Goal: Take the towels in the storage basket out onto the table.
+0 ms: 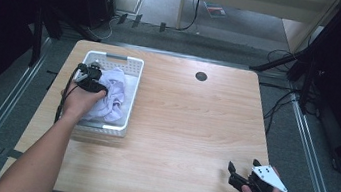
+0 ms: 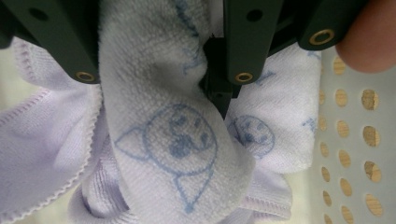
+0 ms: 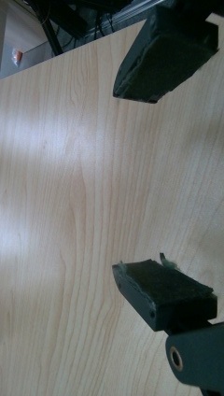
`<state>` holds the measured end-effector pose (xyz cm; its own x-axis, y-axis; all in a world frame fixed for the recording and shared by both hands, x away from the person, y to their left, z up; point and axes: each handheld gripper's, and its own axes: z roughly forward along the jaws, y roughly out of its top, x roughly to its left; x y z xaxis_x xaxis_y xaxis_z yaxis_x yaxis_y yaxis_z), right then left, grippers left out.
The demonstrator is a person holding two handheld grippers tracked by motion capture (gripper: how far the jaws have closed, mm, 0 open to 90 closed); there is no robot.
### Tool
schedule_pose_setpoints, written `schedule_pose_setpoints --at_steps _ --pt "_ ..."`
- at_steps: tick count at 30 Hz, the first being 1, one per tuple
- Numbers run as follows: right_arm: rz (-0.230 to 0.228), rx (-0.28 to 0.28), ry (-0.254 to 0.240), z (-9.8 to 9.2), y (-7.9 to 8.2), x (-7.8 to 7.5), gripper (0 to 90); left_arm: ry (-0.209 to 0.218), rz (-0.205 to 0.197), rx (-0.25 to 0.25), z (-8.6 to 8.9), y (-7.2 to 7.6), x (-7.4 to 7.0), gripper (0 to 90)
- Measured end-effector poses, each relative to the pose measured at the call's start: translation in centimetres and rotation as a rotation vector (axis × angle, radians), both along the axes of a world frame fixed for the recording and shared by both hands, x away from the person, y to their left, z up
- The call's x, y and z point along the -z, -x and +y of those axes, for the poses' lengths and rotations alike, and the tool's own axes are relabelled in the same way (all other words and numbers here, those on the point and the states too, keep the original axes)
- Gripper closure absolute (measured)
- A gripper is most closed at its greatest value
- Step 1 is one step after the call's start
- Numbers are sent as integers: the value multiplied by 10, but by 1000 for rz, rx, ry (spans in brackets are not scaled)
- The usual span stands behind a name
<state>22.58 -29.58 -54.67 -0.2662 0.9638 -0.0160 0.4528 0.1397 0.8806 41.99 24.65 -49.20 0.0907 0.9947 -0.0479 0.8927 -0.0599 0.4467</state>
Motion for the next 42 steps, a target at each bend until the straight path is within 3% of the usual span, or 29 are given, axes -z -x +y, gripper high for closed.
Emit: schedule_pose_setpoints --at_steps 4,14,29,42 --pt "3 3 -5 0 0 0 134 28 12 -3 3 0 -4 663" --pt "2 4 -4 0 0 0 135 67 -27 6 3 3 -28 667" --pt "2 1 -3 0 0 0 135 44 -74 36 0 8 -89 664" --pt "1 1 -1 0 0 0 134 47 -115 67 -14 10 -130 660"
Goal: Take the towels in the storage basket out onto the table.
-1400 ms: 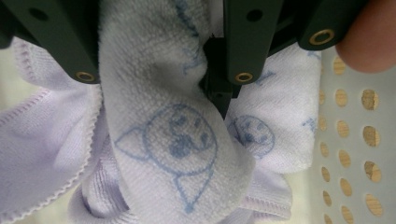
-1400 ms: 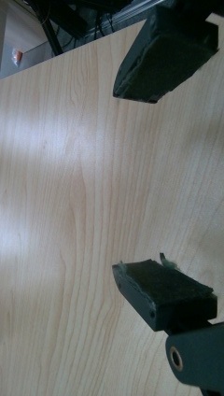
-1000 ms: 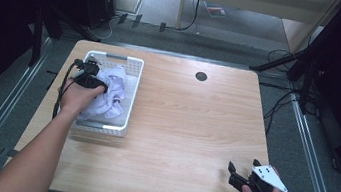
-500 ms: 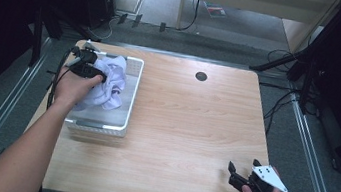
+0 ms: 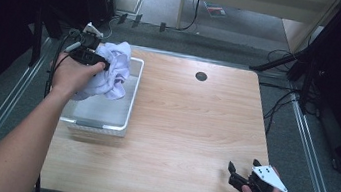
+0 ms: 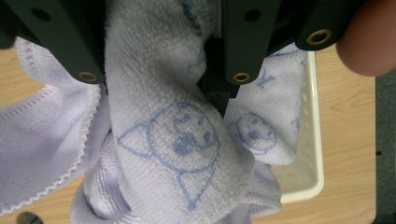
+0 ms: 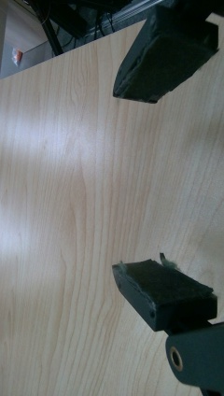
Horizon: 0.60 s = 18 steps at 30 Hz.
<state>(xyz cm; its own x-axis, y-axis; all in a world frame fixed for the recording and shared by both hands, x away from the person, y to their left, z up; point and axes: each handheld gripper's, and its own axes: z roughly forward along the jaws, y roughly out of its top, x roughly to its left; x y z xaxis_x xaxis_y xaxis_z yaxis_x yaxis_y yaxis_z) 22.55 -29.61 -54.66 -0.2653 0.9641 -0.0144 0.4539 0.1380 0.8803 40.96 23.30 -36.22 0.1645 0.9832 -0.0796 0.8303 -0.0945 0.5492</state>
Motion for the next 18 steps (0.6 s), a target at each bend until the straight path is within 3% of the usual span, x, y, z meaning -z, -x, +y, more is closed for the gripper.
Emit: schedule_pose_setpoints --at_steps 11,18 --pt "0 -1 -1 0 0 0 135 -12 -18 29 -21 0 -28 655" --pt "0 -2 -1 0 0 0 135 -6 -25 46 -38 -1 -29 654"
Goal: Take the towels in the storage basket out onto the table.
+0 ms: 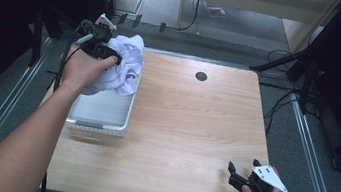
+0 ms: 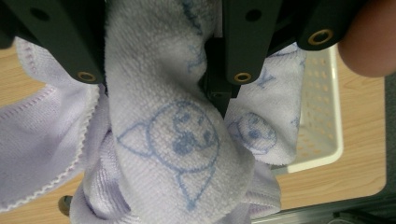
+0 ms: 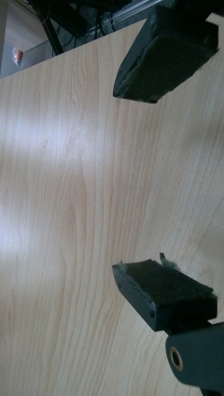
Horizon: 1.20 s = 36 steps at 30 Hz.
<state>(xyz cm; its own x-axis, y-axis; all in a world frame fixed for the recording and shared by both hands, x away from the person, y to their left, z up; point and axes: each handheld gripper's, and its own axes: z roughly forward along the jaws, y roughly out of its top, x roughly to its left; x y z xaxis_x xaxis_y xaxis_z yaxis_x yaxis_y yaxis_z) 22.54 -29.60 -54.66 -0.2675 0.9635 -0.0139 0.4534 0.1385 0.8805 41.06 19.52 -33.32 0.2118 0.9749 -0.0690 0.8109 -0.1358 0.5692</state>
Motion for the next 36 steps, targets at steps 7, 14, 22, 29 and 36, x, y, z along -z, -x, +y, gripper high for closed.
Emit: schedule_pose_setpoints --at_steps 7,14,22,29,36 --pt "0 -1 0 0 0 0 134 7 -2 27 -20 -2 4 653" --pt "0 -3 0 0 0 0 135 11 8 74 -56 -4 10 652" --pt "1 -3 -6 0 0 0 134 16 13 115 -93 -8 18 651" --pt "0 -5 -12 -1 -1 0 134 19 25 148 -124 -11 31 648" --pt "-1 -8 -15 -1 -1 0 134 29 41 170 -146 -14 42 648"
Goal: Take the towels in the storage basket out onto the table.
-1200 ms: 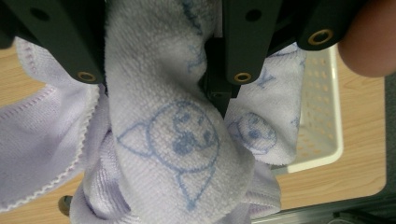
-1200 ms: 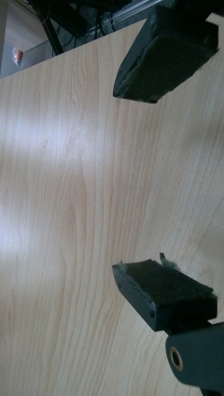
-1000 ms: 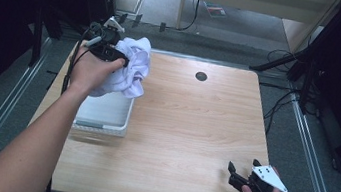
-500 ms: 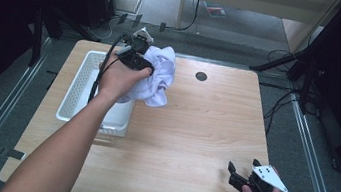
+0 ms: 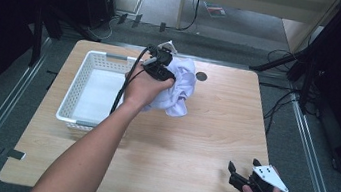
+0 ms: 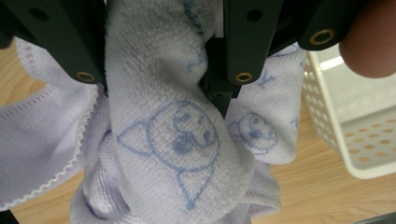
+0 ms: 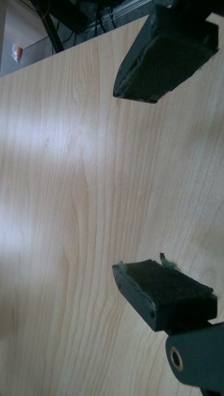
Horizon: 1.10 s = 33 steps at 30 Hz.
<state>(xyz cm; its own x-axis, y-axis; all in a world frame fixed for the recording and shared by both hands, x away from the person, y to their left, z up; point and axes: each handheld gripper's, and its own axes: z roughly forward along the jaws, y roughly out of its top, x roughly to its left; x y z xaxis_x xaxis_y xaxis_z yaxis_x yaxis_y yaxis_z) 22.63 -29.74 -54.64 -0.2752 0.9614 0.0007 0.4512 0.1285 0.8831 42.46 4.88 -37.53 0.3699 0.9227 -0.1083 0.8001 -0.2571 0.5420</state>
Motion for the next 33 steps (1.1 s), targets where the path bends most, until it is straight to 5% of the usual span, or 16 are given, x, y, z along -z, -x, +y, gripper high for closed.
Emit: schedule_pose_setpoints --at_steps 14,30,33 --pt "-3 1 -5 -1 0 0 134 10 52 38 -40 -5 47 641" --pt "-1 -3 -13 -1 -1 0 134 64 109 34 -54 -4 101 609" --pt "-1 -3 -12 -1 -1 0 134 81 111 47 -55 -4 102 465"
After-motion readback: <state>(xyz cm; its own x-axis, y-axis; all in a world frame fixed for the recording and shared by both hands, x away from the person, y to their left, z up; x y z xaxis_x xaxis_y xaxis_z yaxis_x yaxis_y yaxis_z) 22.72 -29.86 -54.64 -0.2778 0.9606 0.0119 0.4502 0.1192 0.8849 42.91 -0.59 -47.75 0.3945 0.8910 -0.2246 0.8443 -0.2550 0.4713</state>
